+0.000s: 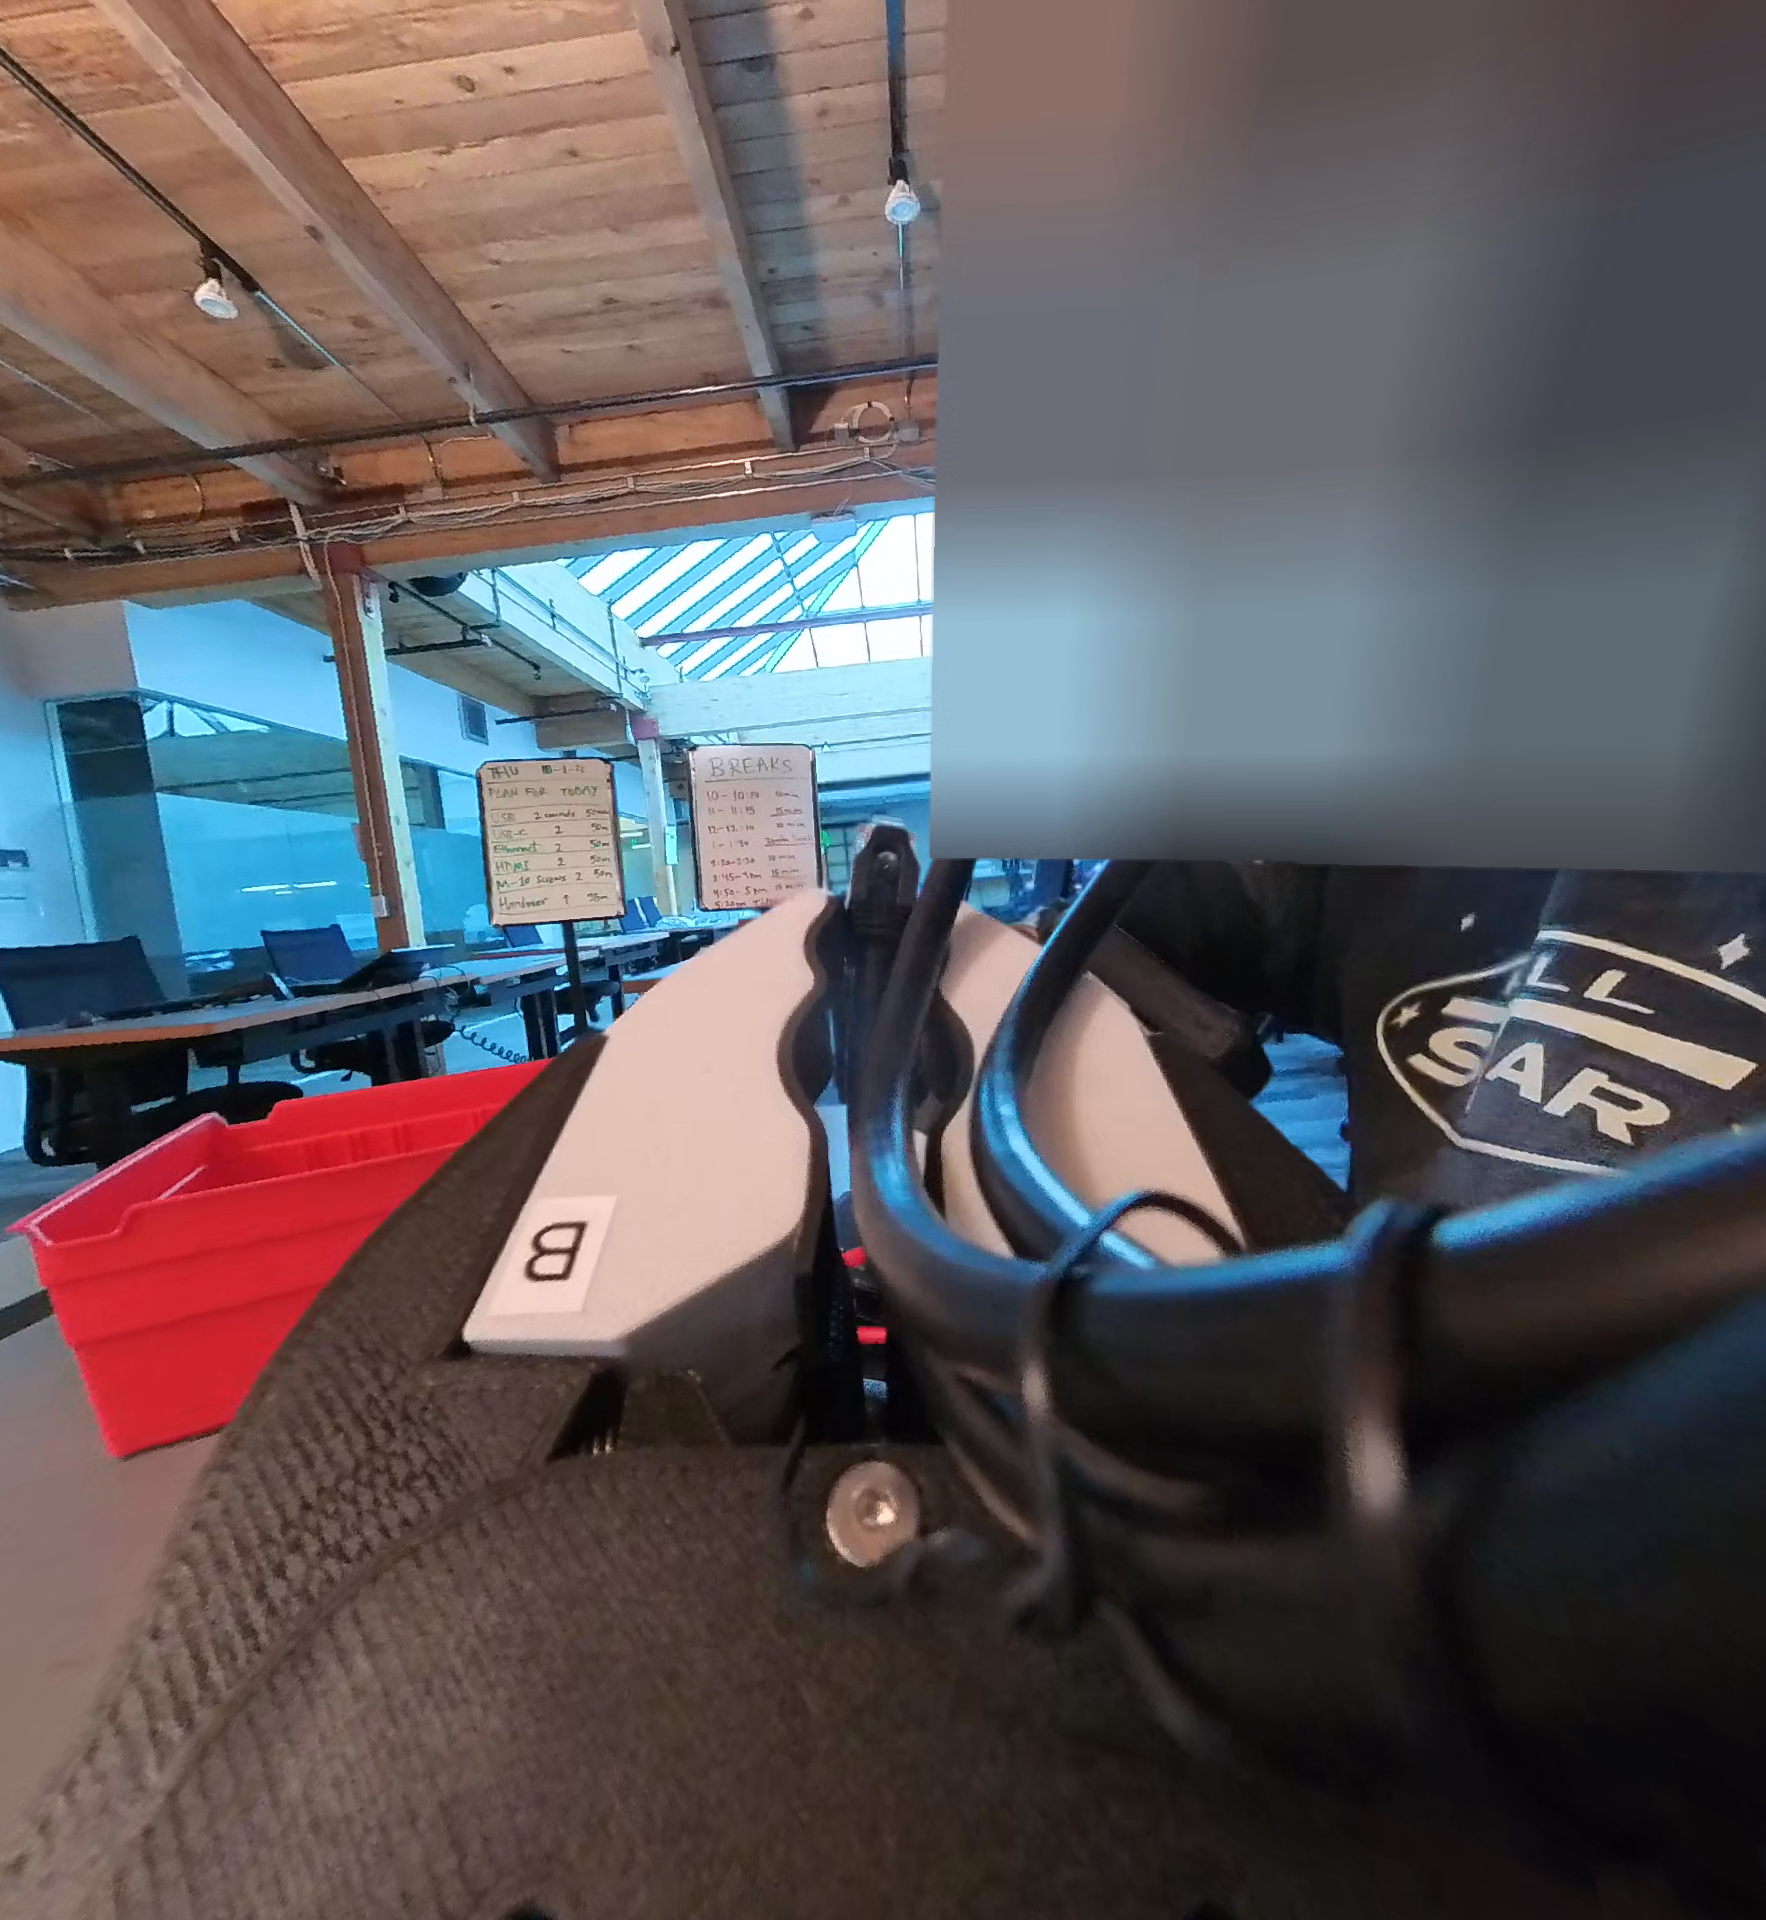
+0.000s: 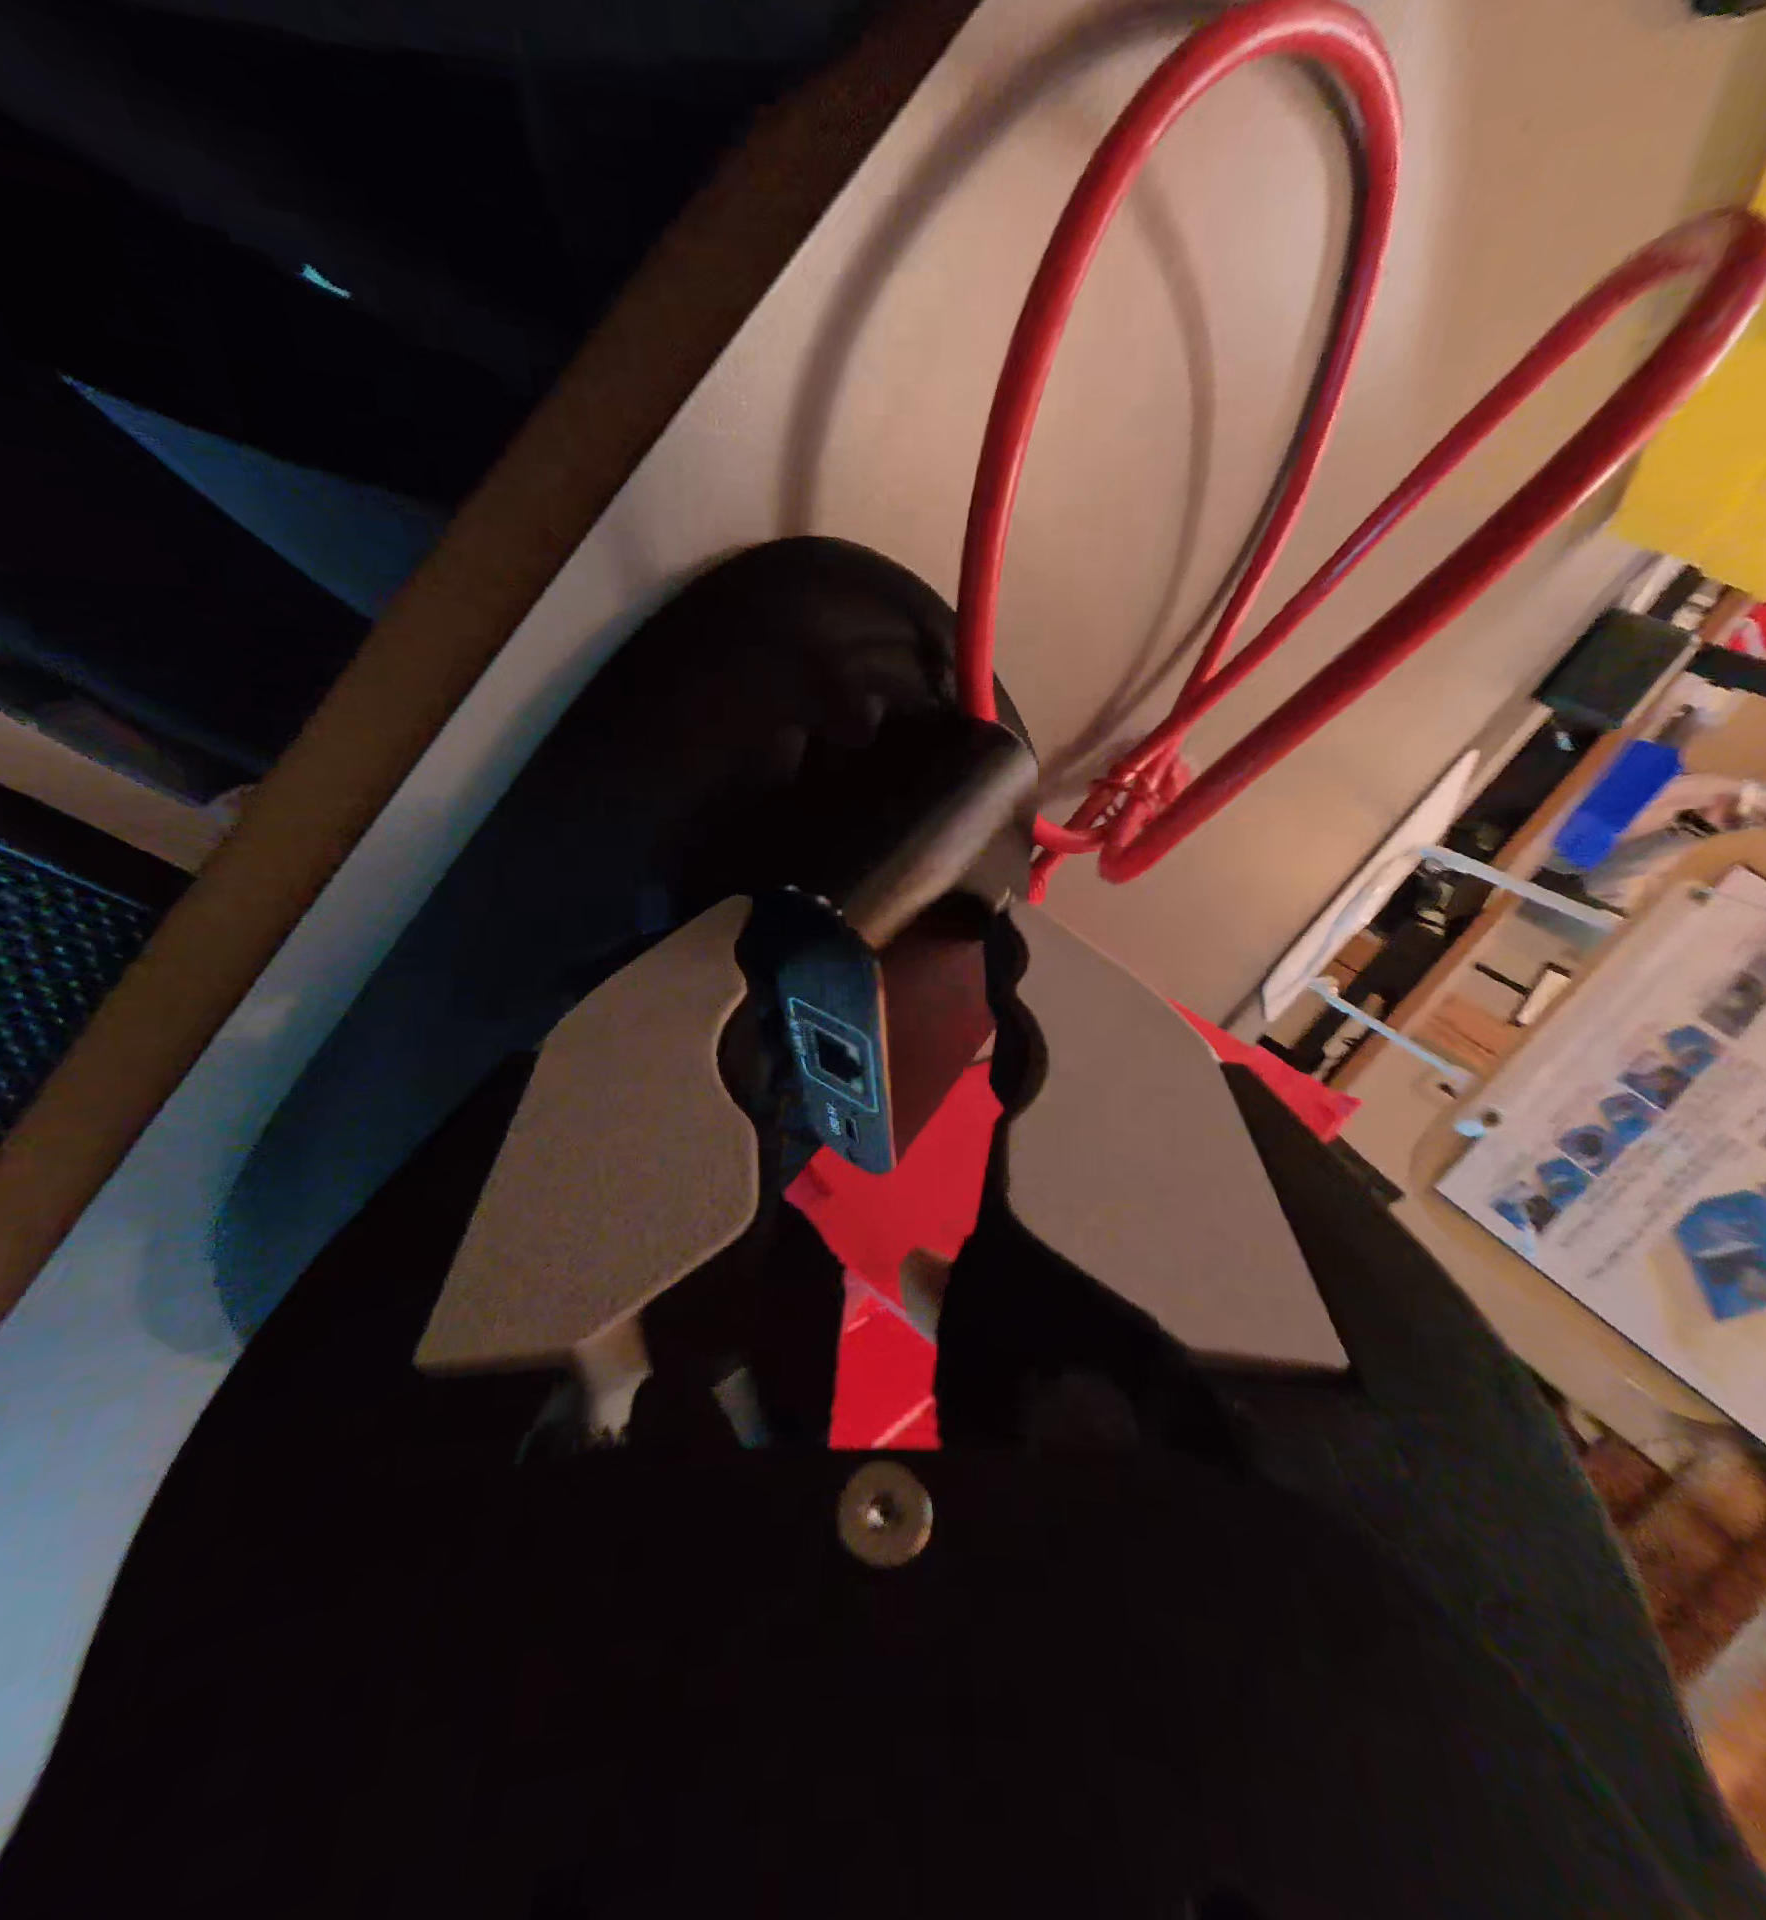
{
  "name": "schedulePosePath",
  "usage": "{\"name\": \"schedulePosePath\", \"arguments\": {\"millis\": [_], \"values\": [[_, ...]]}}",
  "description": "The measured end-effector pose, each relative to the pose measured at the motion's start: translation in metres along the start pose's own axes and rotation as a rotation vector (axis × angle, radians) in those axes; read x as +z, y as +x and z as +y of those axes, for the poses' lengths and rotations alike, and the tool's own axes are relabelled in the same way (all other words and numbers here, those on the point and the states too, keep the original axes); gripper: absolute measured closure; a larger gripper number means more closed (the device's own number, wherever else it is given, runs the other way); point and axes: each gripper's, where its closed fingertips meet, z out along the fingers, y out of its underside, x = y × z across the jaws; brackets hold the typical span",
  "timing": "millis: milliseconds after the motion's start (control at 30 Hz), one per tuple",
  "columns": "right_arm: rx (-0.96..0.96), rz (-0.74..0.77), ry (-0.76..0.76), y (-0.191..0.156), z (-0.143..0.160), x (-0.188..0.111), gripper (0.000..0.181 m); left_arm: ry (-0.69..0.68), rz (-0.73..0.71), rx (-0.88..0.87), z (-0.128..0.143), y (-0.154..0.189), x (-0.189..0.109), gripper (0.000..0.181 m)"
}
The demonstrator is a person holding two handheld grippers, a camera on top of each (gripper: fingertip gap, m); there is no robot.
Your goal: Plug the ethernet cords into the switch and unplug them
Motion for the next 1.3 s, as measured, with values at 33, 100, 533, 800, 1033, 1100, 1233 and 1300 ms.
{"name": "schedulePosePath", "arguments": {"millis": [33, 100, 533, 800, 1033, 1100, 1233, 1300], "values": [[0.009, 0.027, -0.009, 0.003, 0.000, -0.003, 0.146, 0.009, 0.000, -0.011, -0.001, -0.001, 0.000, 0.169], [0.091, 0.086, 0.009, 0.022, -0.002, -0.015, 0.154, 0.026, -0.002, -0.028, -0.004, -0.002, -0.001, 0.169], [0.234, -0.438, 0.041, 0.067, 0.006, 0.018, 0.152, 0.073, -0.014, -0.018, -0.016, -0.006, -0.008, 0.169], [0.426, -0.485, 0.196, 0.095, 0.005, 0.048, 0.152, 0.105, -0.021, -0.035, -0.021, -0.010, -0.014, 0.169], [0.784, -0.081, 0.515, 0.134, -0.007, 0.063, 0.156, 0.103, -0.057, 0.019, -0.026, -0.016, -0.020, 0.169], [0.887, 0.005, 0.615, 0.144, -0.013, 0.050, 0.157, 0.128, -0.062, 0.022, -0.031, -0.018, -0.023, 0.169], [1.081, -0.056, 0.674, 0.132, -0.017, 0.035, 0.157, 0.179, -0.044, 0.024, -0.044, -0.014, -0.027, 0.169], [1.196, -0.156, 0.653, 0.115, -0.017, 0.035, 0.157, 0.180, -0.047, 0.027, -0.045, -0.014, -0.028, 0.169]]}}
